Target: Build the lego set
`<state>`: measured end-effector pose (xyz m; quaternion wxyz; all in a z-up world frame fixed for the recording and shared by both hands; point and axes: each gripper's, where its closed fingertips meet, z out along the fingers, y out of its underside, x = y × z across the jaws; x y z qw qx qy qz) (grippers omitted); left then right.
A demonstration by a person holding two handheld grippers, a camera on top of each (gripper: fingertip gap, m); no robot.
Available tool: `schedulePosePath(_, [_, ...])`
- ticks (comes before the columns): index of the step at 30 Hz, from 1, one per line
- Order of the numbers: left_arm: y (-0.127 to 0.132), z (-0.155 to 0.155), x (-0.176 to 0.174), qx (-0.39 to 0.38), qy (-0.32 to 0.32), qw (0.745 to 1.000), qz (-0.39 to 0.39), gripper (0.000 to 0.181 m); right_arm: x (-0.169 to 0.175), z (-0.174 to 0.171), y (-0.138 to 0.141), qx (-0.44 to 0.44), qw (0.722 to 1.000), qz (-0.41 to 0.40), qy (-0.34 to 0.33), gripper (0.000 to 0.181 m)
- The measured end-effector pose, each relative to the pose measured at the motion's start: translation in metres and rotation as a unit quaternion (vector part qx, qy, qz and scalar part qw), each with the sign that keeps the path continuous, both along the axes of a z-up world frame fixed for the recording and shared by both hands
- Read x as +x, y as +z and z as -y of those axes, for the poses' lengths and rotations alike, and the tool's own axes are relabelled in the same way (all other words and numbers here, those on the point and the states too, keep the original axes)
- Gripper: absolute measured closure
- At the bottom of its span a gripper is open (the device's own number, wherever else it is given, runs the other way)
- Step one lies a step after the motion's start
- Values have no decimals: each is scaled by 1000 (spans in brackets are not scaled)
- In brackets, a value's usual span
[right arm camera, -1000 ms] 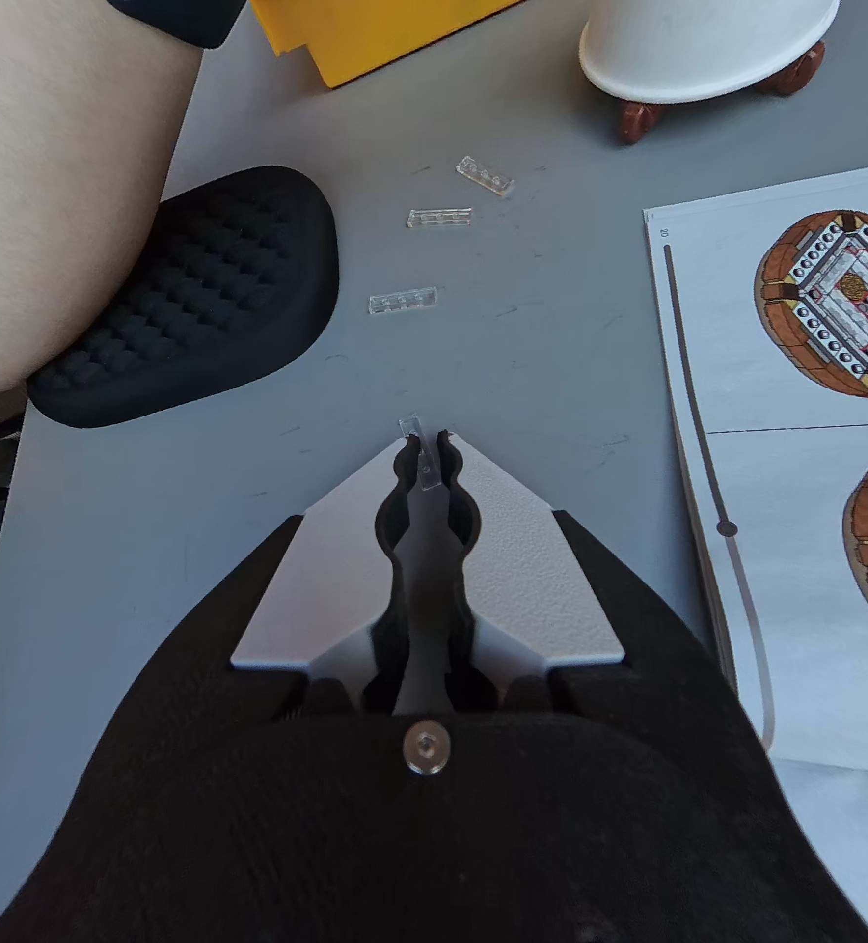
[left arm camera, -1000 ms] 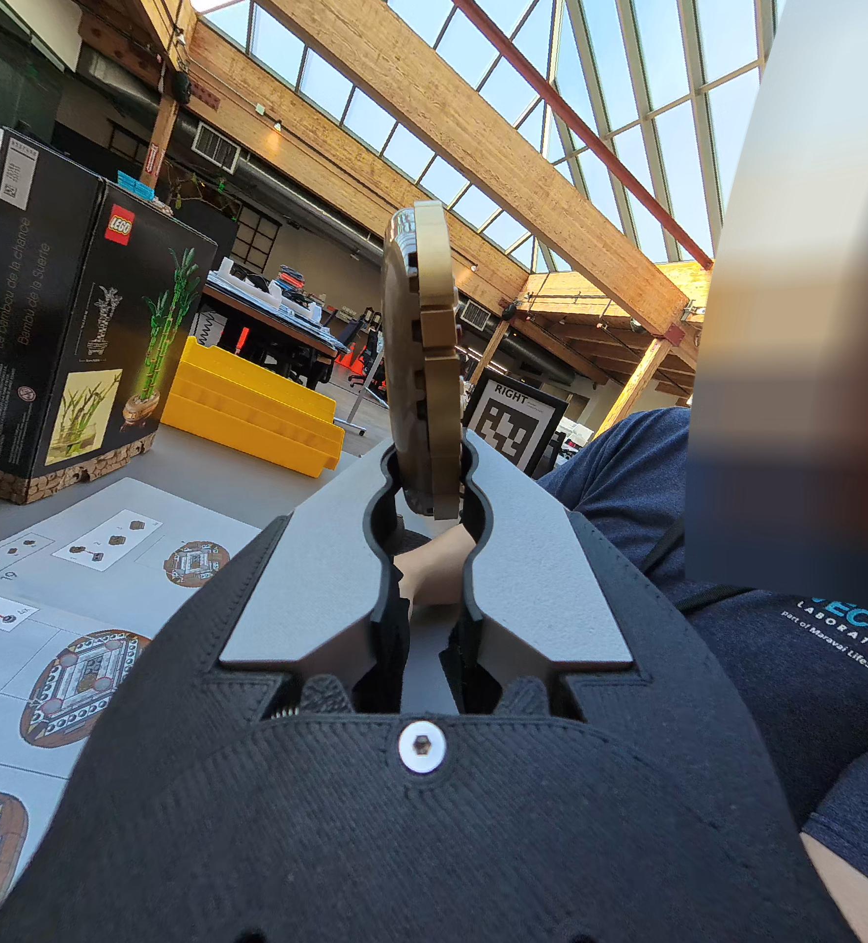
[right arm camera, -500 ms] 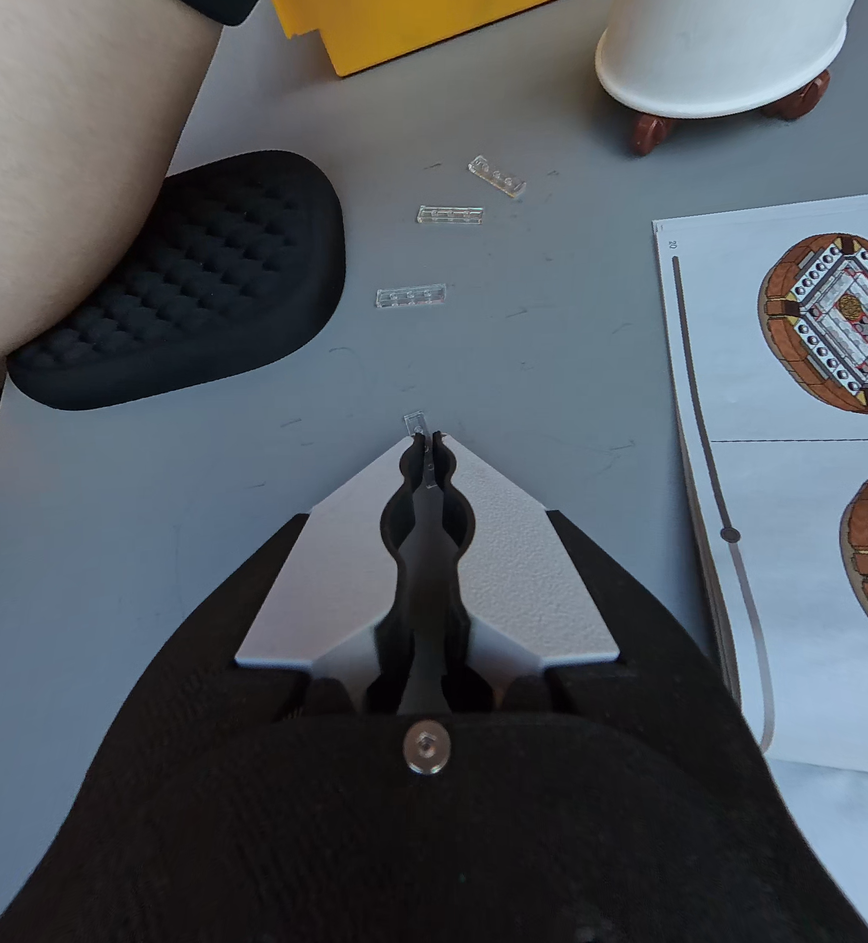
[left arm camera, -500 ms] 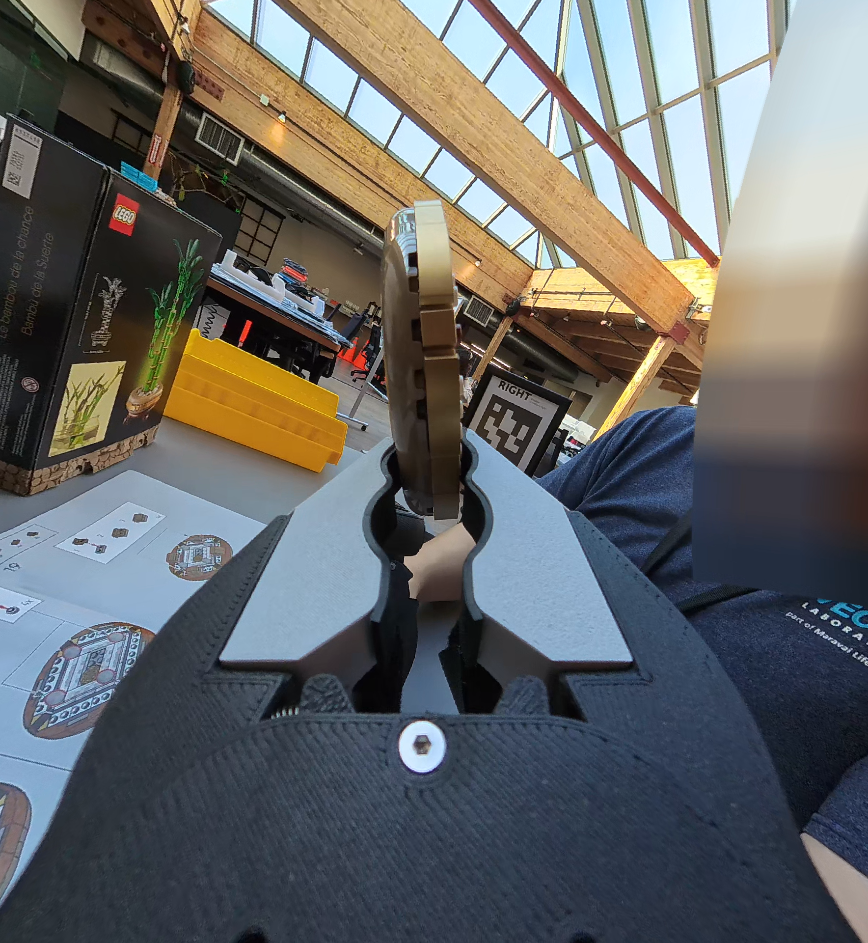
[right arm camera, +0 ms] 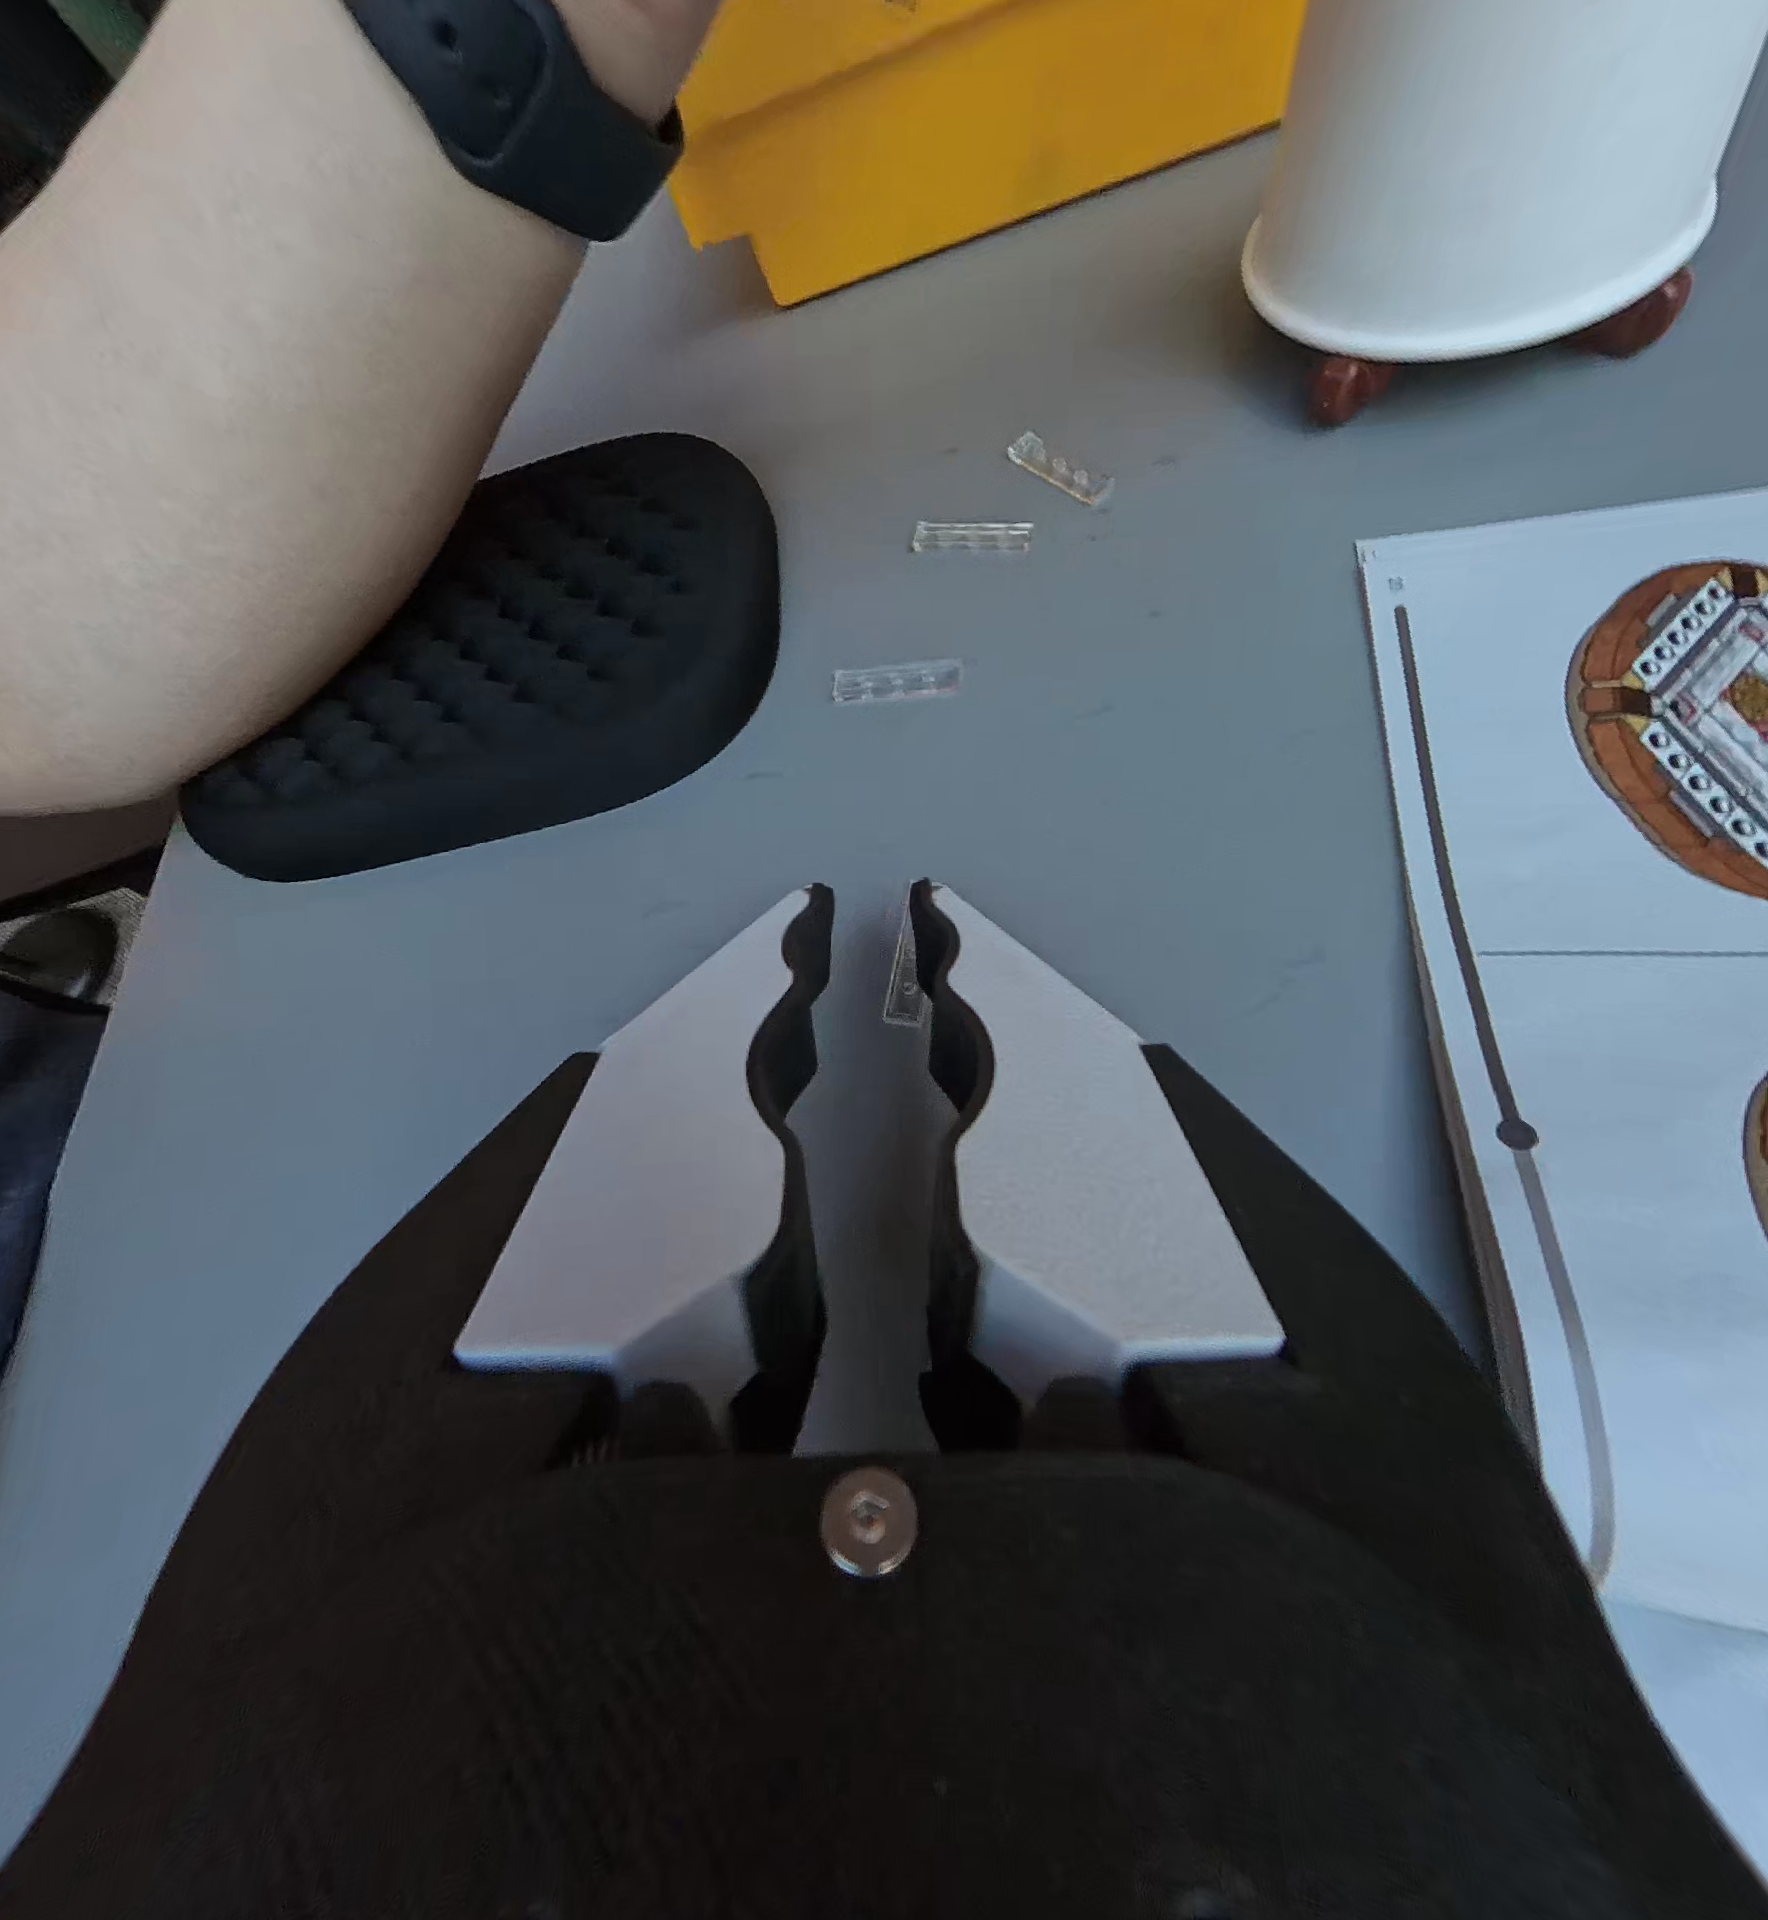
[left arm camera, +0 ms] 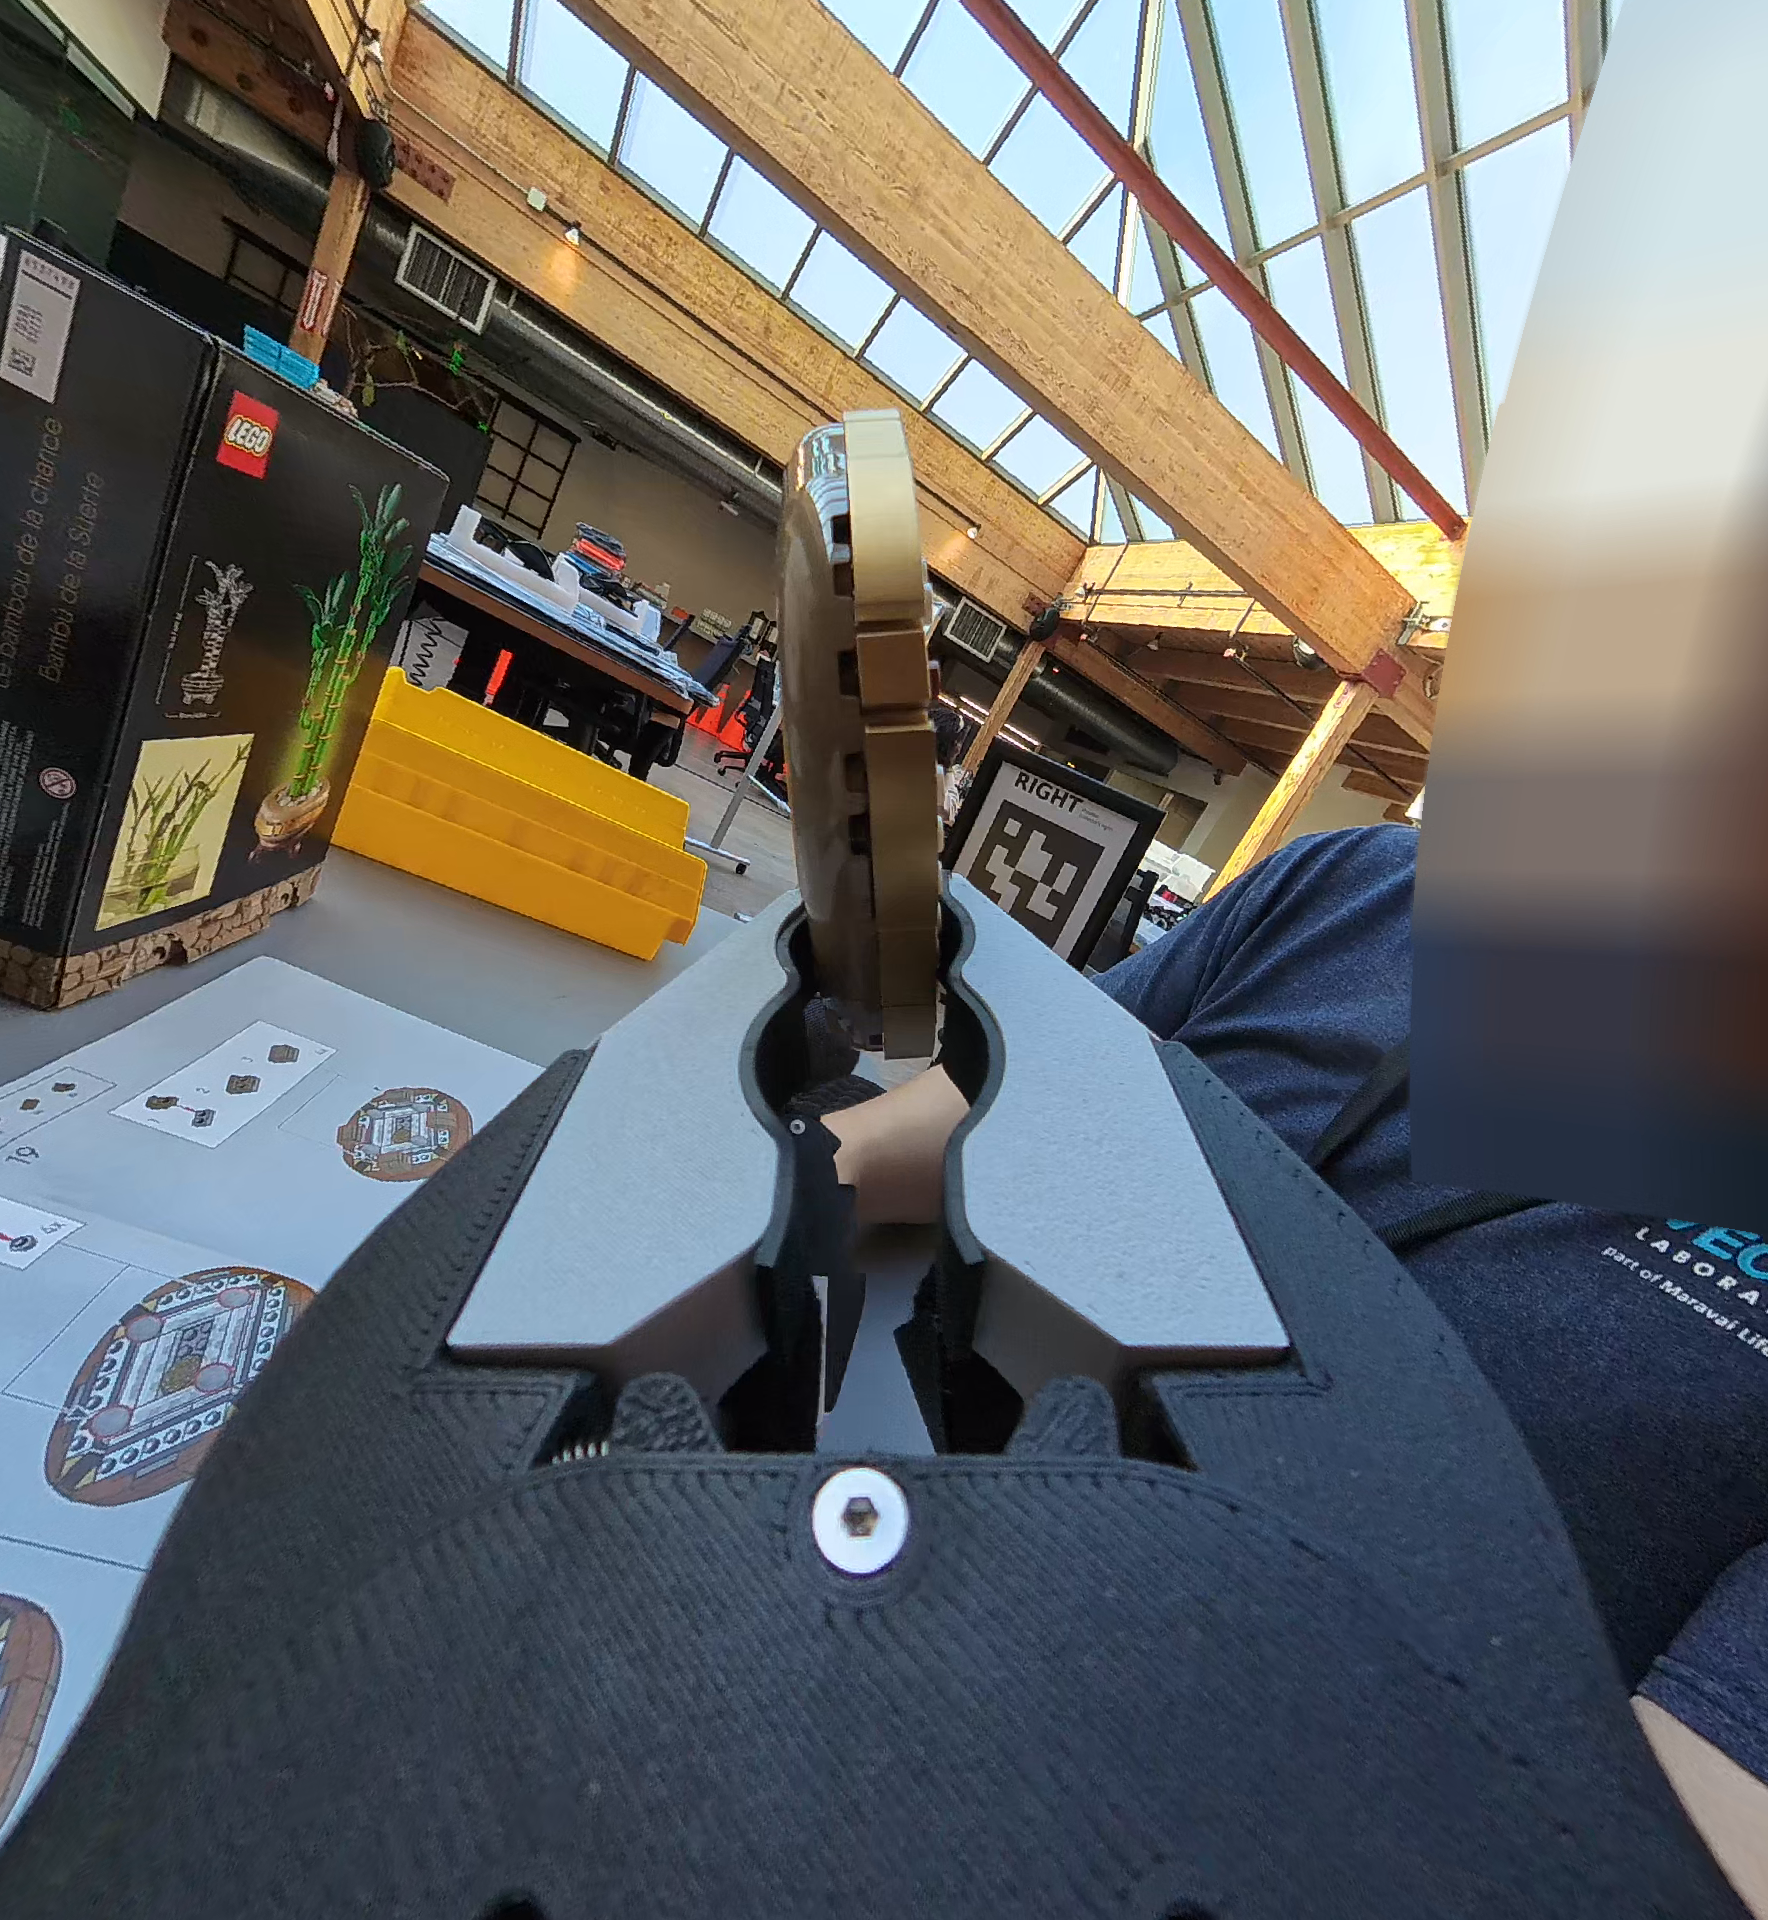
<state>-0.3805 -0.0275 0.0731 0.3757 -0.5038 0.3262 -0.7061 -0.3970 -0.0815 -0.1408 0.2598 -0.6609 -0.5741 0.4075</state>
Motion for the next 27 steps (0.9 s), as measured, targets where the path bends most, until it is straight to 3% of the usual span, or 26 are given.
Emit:
schedulePosePath(4, [0,0,0,-1,0,1000,1,163,6,-4,-5,104,994,36,19,166])
schedulePosePath(9, [-1,-1,0,-2,-1,1000,0,163,5,2,-7,165,984,48,38,169])
schedulePosePath(13, [-2,-1,0,-3,-2,1000,1,163,6,15,-12,182,976,60,106,154])
schedulePosePath(17, [-1,0,-1,-3,-4,1000,3,163,19,9,-3,297,923,98,225,152])
schedulePosePath(22, [0,0,-3,-1,-4,1000,4,163,24,8,-3,363,844,160,360,157])
schedulePosePath(25, [-1,0,-4,-1,-1,1000,1,162,20,1,-13,400,798,197,406,155])
schedulePosePath(27, [0,1,-4,-1,-2,1000,3,162,17,0,-15,406,784,198,426,155])
